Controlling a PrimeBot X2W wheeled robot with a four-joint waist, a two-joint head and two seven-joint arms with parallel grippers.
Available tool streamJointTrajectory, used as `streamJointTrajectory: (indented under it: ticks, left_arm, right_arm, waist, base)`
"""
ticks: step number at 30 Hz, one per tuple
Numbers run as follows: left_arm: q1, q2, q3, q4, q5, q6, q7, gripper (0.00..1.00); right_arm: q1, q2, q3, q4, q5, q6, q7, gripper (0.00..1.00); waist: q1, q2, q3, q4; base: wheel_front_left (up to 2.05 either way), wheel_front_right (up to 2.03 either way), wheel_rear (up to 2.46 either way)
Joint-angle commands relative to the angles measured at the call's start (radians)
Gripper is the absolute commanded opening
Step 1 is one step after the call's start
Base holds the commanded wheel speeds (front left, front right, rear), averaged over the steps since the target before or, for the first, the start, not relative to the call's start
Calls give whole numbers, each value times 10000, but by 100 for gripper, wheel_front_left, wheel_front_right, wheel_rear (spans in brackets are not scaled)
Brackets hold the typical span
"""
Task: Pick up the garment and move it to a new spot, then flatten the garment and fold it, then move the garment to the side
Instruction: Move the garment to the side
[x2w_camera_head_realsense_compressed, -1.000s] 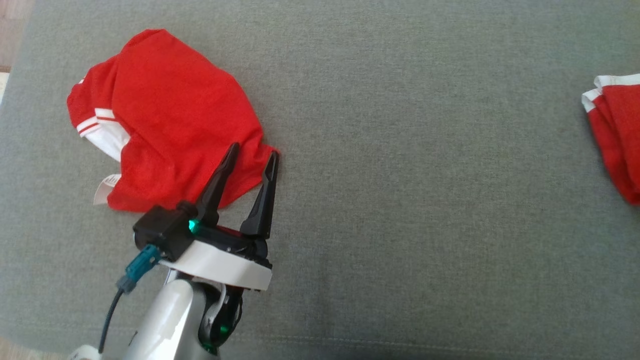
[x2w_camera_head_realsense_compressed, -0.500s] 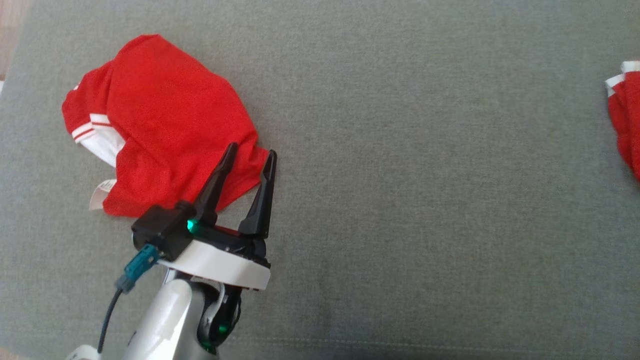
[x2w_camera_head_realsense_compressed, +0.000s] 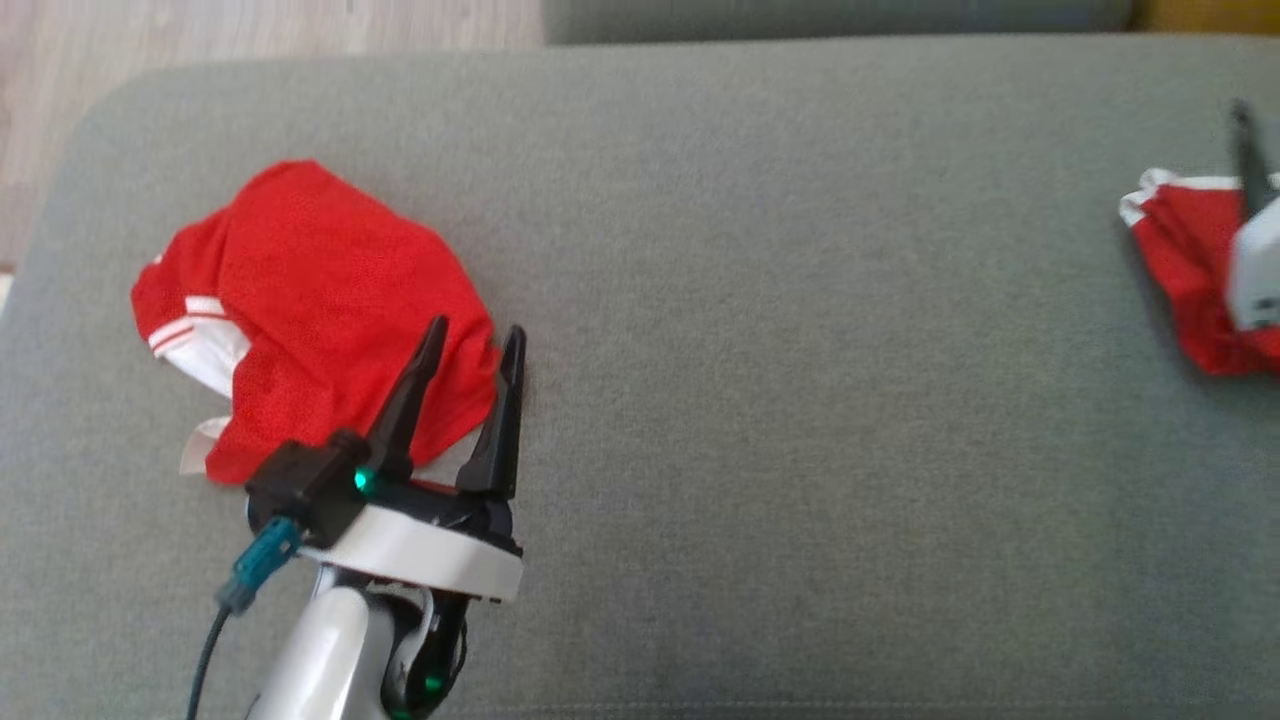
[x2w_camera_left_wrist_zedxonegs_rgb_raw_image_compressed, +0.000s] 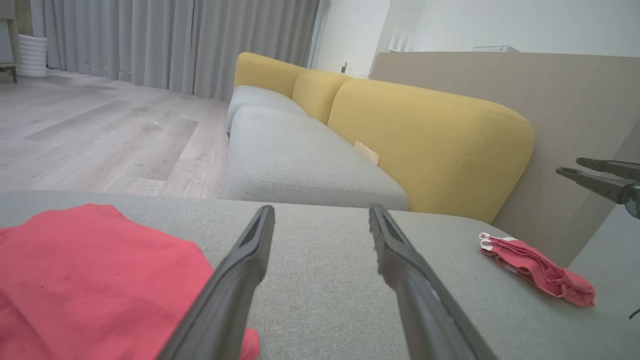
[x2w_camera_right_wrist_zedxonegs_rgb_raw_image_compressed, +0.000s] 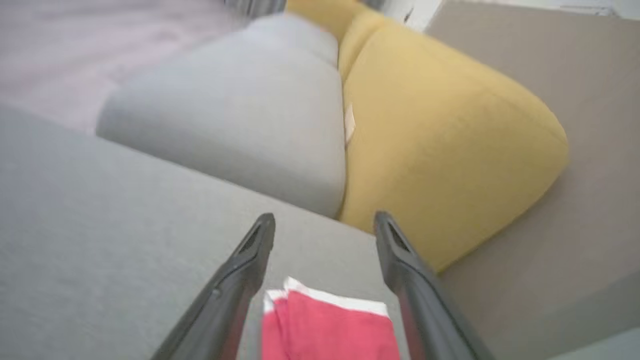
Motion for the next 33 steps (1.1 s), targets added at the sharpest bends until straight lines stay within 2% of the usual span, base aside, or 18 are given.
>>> streamJointTrajectory:
  ticks: [1, 6, 11, 14, 17, 20, 25, 33]
  left_arm:
    - [-160, 26, 378, -398, 55, 89, -53, 100]
    - [103, 26, 652, -537, 116, 196, -53, 100]
    - [490, 26, 900, -581, 146, 251, -53, 100]
    - [723, 26, 971, -578, 173, 279, -53, 100]
    - [950, 26, 981, -578, 205, 298, -53, 100]
    - [1143, 26, 939, -522, 251, 277, -53, 100]
    - [1446, 26, 901, -416, 278, 253, -53, 100]
    - [1785, 26, 914, -362, 250, 290, -53, 100]
  right_arm:
    - [133, 81, -97, -468, 76, -9, -219, 100]
    - [988, 2263, -981, -1525, 552, -9, -1588, 100]
    - [2204, 4029, -1207, -1889, 1173, -9, -3055, 100]
    - [2877, 4256, -873, -1914, 1434, -9, -3596, 100]
    - [3558, 4276, -284, -1784, 2446, -9, -4301, 100]
    - [4101, 4279, 295, -1617, 2340, -9, -5007, 100]
    - [4812, 4281, 479, -1391, 2604, -9, -5510, 100]
    - [5436, 4282, 326, -1416, 2797, -9, -5660, 100]
  waist:
    - [0, 0, -256, -125]
    - [0, 0, -745, -184]
    - [0, 0, -1256, -240]
    - [0, 0, -1474, -305]
    - [0, 0, -1599, -342]
    - [0, 0, -1681, -358]
    - [0, 0, -1835, -321]
    - [0, 0, -2002, -275]
  base:
    - [0, 0, 0]
    - [0, 0, 0]
    - [0, 0, 0]
    - [0, 0, 0]
    - [0, 0, 0]
    - [0, 0, 0]
    - [0, 0, 0]
    - [0, 0, 0]
